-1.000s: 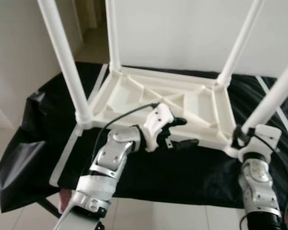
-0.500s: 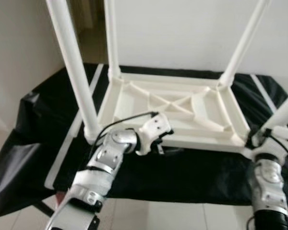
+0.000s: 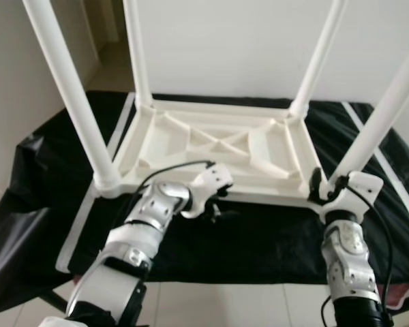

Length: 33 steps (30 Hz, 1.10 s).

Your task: Building children table

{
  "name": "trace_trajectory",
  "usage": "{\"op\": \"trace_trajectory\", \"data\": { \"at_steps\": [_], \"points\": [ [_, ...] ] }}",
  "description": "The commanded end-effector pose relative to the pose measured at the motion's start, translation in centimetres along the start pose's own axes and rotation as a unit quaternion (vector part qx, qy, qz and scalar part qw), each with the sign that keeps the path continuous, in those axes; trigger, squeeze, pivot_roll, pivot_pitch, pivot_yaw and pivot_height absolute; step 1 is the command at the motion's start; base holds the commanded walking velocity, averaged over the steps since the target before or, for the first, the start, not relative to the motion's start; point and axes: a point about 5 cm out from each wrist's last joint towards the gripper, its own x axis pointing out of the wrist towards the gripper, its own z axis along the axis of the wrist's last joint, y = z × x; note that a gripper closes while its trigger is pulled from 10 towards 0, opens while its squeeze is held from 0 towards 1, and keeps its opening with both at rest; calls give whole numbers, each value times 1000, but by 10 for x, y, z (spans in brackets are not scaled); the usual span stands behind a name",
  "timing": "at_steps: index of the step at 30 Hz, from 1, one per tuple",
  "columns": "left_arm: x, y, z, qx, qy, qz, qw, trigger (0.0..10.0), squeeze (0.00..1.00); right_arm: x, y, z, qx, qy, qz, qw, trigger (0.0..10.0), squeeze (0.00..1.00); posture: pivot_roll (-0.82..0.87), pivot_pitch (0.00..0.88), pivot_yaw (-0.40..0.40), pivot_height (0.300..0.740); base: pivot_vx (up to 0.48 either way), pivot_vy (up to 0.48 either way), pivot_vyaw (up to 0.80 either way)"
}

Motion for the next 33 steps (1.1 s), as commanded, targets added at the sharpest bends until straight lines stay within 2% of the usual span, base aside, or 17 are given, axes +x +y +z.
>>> {"op": "trace_trajectory", "data": {
  "at_steps": [1,2,5,6,7,8,10,11,12,13,15,20,24,28,29,32,33],
  "points": [
    [-8,30,1,-6,-5,289,957,10000,0,2,8,5,3,-11,21,1000,10000,0,-36,0,-27,740,0,0,0],
    [-8,30,1,-6,-5,289,957,10000,0,2,8,5,3,-11,21,1000,10000,0,-36,0,-27,740,0,0,0],
    [-9,32,11,-2,-29,284,959,10000,0,0,-15,2,-12,0,-47,999,10000,0,-36,0,-29,740,0,0,0],
    [-9,32,11,-2,-29,284,959,10000,0,0,-15,2,-12,0,-47,999,10000,0,-36,0,-29,740,0,0,0],
    [-9,32,11,1,-30,281,959,10000,0,-2,-28,-1,-19,11,-80,997,10000,0,-36,0,-29,740,0,0,0],
    [-9,32,11,1,-30,281,959,10000,0,-2,-28,-1,-19,11,-80,997,10000,0,-36,0,-29,740,0,0,0],
    [-10,33,10,2,-29,280,960,10000,0,-5,-54,-3,-34,19,-142,989,10000,0,-37,0,-23,740,0,0,0],
    [-10,33,10,2,-29,280,960,10000,0,-5,-54,-3,-34,19,-142,989,10000,0,-37,0,-23,740,0,0,0],
    [-10,33,10,2,-28,279,960,10000,0,-6,-68,-3,-41,19,-169,985,10000,0,-38,0,-22,740,0,0,0],
    [-10,33,10,2,-28,279,960,10000,0,-6,-68,-3,-41,19,-169,985,10000,0,-38,0,-22,740,0,0,0],
    [-11,34,9,3,-28,276,961,10000,0,-6,-93,3,-56,12,-208,976,10000,0,-41,0,-16,740,0,0,0],
    [-11,35,9,5,-28,273,962,10000,0,-6,-104,8,-62,4,-219,974,10000,0,-41,0,-16,740,0,0,0],
    [-14,38,12,9,-33,274,961,10000,0,-11,-123,11,-73,2,-259,963,10000,0,-41,0,-8,740,0,0,0],
    [-15,39,13,9,-35,275,961,10000,0,-13,-123,10,-70,5,-261,963,10000,0,-42,0,-6,740,0,0,0],
    [-15,39,12,10,-34,275,961,10000,0,-14,-112,7,-66,5,-250,966,10000,0,-44,0,-4,740,0,0,0],
    [-15,39,12,11,-35,274,961,10000,0,-17,-93,-1,-52,10,-242,969,10000,0,-40,0,-4,740,0,0,0],
    [-15,39,12,11,-35,274,961,10000,0,-17,-93,-1,-52,10,-242,969,10000,0,-40,0,-4,740,0,0,0]
  ]
}}
